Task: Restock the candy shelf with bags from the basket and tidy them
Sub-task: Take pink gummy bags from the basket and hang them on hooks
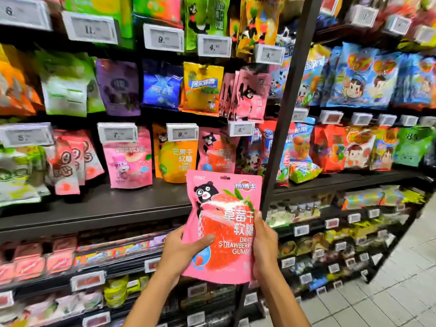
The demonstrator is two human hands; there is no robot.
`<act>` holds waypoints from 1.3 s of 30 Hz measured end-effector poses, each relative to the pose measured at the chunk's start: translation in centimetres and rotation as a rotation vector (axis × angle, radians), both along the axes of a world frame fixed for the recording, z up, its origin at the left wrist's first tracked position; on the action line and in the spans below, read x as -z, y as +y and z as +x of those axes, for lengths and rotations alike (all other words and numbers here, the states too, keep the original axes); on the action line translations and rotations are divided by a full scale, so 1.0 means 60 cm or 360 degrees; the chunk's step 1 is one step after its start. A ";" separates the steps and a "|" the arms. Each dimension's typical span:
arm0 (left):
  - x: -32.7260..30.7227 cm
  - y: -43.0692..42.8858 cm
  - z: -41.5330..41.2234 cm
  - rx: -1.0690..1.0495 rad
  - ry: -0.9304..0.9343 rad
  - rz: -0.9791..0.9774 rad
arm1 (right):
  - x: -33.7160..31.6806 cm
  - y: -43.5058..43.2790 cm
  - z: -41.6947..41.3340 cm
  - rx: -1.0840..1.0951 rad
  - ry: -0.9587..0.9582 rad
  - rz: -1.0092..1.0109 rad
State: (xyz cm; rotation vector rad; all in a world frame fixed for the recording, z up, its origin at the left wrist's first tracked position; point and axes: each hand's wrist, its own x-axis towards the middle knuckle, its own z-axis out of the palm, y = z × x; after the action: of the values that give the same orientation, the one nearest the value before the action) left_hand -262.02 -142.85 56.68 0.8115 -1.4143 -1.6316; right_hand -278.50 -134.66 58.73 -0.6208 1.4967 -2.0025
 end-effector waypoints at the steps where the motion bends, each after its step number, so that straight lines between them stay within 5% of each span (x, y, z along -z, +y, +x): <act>1: -0.007 -0.016 -0.016 0.0009 0.0016 -0.0024 | -0.005 -0.017 -0.016 0.0005 0.0009 0.0003; 16: -0.063 -0.179 -0.201 -0.0085 0.0075 -0.0086 | -0.044 -0.205 -0.203 0.0109 0.0123 -0.0039; 39: -0.055 -0.233 -0.279 -0.0320 0.0103 0.0013 | -0.034 -0.325 -0.280 0.0053 0.0271 -0.0102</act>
State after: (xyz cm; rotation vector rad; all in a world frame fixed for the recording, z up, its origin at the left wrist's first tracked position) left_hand -278.79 -156.83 59.99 0.8689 -1.2402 -1.4971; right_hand -295.31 -154.15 60.77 -0.8157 1.5547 -2.0738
